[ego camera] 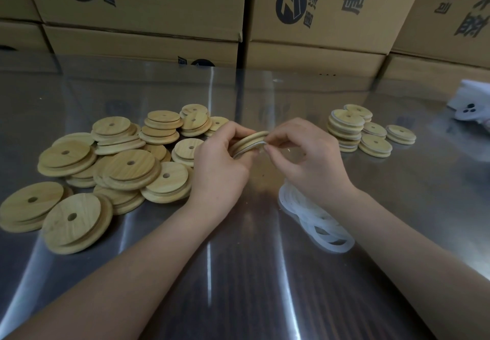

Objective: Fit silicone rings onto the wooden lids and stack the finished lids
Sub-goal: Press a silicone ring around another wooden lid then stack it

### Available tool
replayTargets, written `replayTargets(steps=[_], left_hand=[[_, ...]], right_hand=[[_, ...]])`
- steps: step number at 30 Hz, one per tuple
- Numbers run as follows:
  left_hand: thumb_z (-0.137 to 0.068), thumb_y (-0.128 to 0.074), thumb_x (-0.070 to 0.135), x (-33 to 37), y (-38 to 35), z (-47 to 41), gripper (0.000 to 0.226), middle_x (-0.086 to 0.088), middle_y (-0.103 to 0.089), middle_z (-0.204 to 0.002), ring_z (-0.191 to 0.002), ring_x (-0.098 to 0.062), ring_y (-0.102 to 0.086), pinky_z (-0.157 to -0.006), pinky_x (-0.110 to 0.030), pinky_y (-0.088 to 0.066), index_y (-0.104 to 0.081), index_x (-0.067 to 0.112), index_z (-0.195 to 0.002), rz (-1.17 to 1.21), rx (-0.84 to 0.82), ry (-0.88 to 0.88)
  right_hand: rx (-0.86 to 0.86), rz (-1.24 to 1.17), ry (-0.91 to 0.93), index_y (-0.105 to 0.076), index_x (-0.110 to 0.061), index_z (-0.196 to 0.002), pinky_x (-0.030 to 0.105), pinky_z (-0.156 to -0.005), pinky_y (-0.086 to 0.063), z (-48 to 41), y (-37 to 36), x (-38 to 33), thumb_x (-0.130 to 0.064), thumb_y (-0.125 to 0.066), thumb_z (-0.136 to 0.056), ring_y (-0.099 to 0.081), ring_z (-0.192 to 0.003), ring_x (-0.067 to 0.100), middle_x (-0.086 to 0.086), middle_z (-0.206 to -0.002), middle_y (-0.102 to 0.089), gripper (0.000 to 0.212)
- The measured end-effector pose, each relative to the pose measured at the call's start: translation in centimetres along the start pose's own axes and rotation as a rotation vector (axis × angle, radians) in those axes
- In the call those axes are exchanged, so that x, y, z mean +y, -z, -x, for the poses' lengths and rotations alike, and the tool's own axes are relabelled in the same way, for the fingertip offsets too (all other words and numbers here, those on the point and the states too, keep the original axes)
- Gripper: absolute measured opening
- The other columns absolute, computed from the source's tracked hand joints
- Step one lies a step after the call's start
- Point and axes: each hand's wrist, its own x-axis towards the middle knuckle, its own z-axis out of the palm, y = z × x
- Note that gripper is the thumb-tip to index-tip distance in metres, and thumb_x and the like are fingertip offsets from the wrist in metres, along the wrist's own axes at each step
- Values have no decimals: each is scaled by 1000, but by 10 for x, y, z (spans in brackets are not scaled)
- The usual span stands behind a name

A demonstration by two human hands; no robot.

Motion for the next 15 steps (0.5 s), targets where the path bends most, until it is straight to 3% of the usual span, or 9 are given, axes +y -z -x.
replayTargets(steps=[3,9,15], left_hand=[[-80,-78,8,1,0,-1,30,16,-67,-83,-80,-1,-64,-73,-18,-51,-62,33,-85,34,0,32],[-80,-75,5,-1,-1,-3,27,1,-69,-90,-89,-20,-67,-86,-45,-55,-60,25,-89,142,37,131],[-89,-69,10,1,-2,-1,19,-15,-71,-93,-93,-34,-68,-84,-58,-55,-54,20,-92,301,-15,293]], right_hand=[[6,9,-13,-68,-4,-88,32,-69,-54,1,-1,1,-3,-71,-84,-62,-78,16,5,-85,-66,6],[22,7,-73,-68,-5,-92,31,-69,-54,1,-2,2,-9,-75,-83,-62,-78,15,3,-85,-66,11],[20,-36,-109,-69,0,-92,35,-71,-55,1,-4,-2,-8,-77,-81,-64,-80,21,7,-87,-67,16]])
